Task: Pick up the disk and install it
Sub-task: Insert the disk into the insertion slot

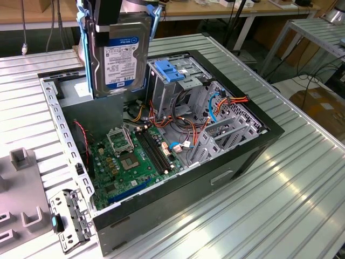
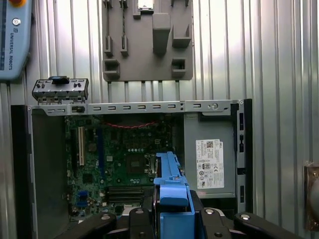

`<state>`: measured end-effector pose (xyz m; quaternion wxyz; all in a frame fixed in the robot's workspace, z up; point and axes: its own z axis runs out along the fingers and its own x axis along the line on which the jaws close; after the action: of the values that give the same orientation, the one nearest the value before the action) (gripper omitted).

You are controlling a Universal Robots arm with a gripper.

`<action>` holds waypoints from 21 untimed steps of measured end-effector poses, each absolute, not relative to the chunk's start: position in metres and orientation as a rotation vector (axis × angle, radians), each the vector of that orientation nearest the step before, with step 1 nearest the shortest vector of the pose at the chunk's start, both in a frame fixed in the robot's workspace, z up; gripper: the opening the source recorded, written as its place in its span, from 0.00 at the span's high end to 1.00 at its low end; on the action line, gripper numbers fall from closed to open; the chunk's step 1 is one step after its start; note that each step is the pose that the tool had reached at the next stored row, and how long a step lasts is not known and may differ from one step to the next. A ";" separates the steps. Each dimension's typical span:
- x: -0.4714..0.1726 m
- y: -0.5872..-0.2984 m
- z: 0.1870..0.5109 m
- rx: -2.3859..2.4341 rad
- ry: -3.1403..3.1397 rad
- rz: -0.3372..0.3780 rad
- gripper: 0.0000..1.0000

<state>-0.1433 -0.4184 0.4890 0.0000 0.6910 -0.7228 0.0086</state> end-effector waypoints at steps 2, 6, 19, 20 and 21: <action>-0.143 -0.420 0.489 2.171 -2.271 0.027 0.63; -0.143 -0.425 0.489 2.171 -2.271 0.027 0.63; -0.136 -0.430 0.489 2.171 -2.270 0.028 0.63; -0.135 -0.430 0.489 2.170 -2.270 0.028 0.63; -0.135 -0.431 0.489 2.170 -2.270 0.028 0.63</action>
<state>-0.1350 -0.4310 0.4889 0.0003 0.6910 -0.7228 0.0090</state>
